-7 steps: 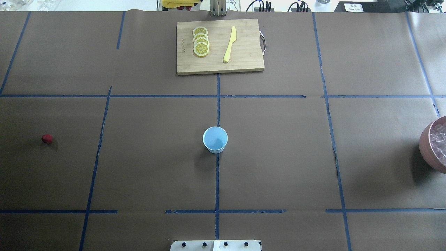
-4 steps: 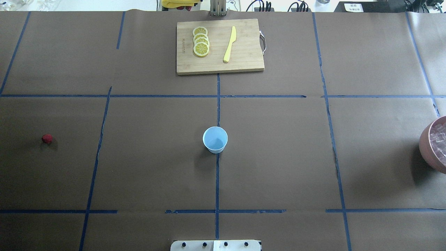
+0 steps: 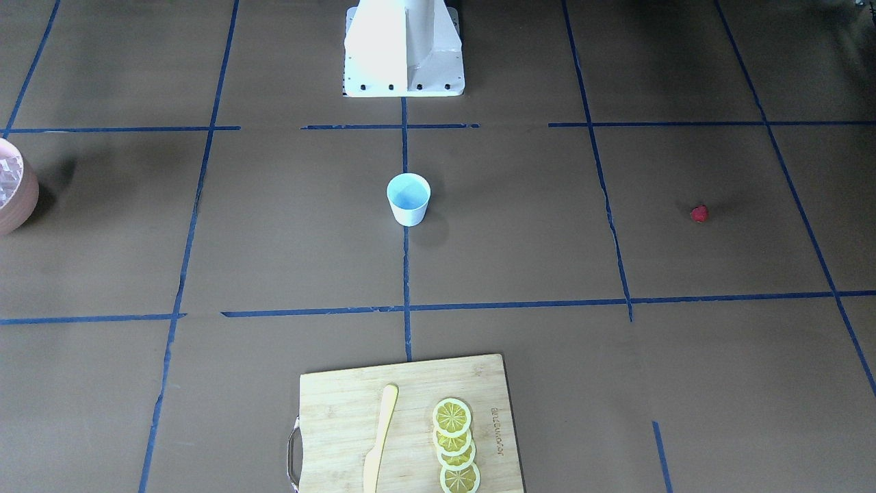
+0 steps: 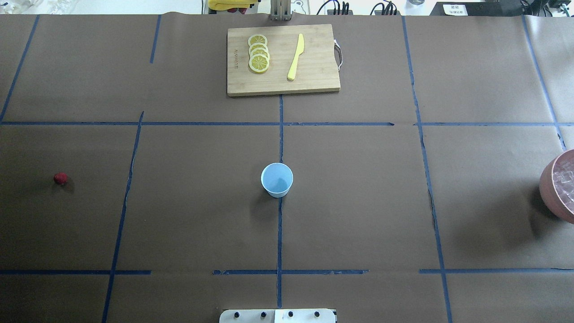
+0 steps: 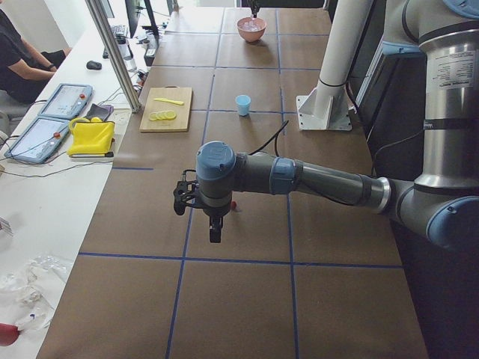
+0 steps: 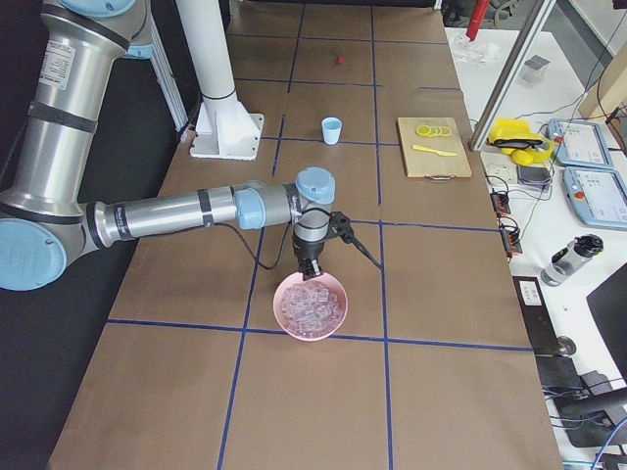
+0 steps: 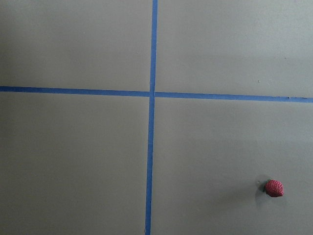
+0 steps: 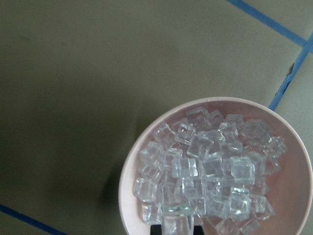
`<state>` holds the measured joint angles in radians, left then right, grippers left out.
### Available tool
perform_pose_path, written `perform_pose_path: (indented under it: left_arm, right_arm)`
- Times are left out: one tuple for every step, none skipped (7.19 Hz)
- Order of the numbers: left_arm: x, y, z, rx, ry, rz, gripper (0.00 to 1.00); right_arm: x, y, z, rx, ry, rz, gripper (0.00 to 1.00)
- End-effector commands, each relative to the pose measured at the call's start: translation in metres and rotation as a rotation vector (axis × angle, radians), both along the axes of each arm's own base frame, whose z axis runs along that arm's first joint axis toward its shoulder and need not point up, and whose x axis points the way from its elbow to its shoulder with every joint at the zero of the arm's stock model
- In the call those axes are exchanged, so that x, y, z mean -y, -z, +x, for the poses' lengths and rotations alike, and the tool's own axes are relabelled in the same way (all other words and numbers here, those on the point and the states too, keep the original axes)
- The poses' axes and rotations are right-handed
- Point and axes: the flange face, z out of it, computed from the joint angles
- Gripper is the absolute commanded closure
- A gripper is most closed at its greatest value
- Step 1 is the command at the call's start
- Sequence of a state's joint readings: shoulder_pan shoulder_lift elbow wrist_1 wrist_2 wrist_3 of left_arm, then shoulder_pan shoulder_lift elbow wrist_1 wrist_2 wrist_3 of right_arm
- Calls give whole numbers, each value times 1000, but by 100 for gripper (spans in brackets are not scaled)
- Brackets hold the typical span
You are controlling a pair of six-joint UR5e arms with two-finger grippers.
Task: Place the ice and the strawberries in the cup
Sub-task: 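Grasp a clear ice cube with the right gripper and lift it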
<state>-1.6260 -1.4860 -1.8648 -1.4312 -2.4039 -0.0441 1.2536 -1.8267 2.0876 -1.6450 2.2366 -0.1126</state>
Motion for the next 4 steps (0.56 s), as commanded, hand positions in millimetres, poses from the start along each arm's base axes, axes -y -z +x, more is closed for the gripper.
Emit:
perform_pose_path:
  left_arm:
    - [0, 0, 0, 0, 0, 1, 0]
    - [0, 0, 0, 0, 0, 1, 0]
    - [0, 0, 0, 0, 1, 0, 0]
    - [0, 0, 1, 2, 0, -2, 0]
  right_arm:
    - [33, 84, -9, 133, -20, 27, 100]
    - [54, 122, -20, 203, -42, 27, 100]
    - [82, 173, -45, 249, -116, -9, 100]
    - [87, 214, -104, 268, -115, -67, 100]
